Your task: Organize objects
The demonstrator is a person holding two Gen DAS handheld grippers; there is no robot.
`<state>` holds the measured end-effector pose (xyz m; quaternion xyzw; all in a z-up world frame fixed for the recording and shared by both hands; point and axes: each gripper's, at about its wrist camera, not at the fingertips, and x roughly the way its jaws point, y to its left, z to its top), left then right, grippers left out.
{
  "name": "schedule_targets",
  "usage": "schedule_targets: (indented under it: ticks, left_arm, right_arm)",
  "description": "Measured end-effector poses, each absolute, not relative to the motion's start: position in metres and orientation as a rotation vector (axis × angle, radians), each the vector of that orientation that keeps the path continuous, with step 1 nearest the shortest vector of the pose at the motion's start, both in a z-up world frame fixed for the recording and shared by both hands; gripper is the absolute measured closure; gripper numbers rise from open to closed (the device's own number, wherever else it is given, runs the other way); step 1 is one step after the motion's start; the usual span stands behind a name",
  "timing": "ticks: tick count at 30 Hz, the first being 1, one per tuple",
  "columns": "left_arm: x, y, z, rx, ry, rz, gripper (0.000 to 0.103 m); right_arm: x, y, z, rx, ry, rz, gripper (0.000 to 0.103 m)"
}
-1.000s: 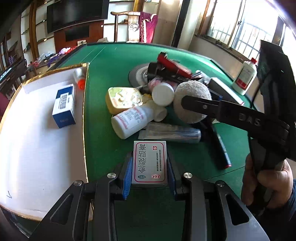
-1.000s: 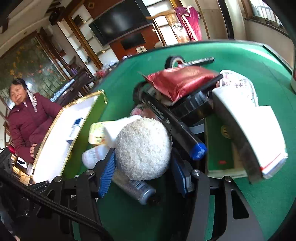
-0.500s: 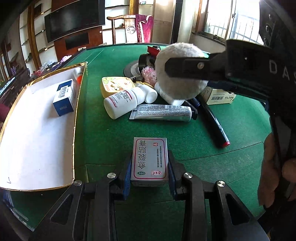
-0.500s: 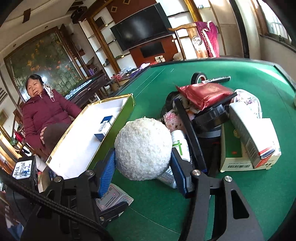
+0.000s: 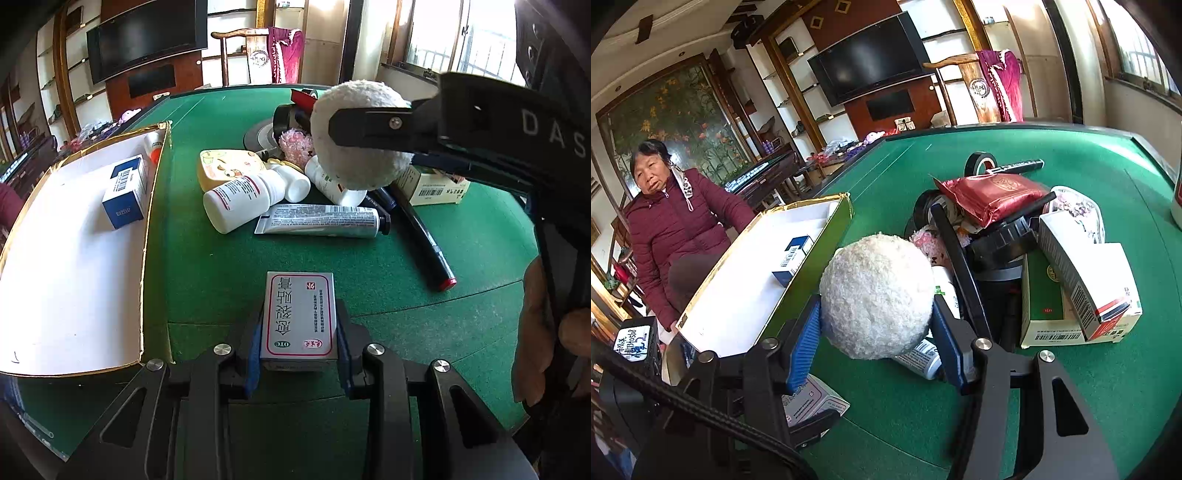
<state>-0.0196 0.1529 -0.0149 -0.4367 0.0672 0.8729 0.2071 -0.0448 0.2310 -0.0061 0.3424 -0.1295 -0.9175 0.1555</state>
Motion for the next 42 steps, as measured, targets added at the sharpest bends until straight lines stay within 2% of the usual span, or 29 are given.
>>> schedule_targets:
  ticks: [42]
  left_arm:
    - [-0.02, 0.1531, -0.0181, -1.227, 0.186, 2.409, 0.074]
  right_arm:
    - [-0.0505, 0.2358, -0.0133, 1.023, -0.41, -2.628, 0.047]
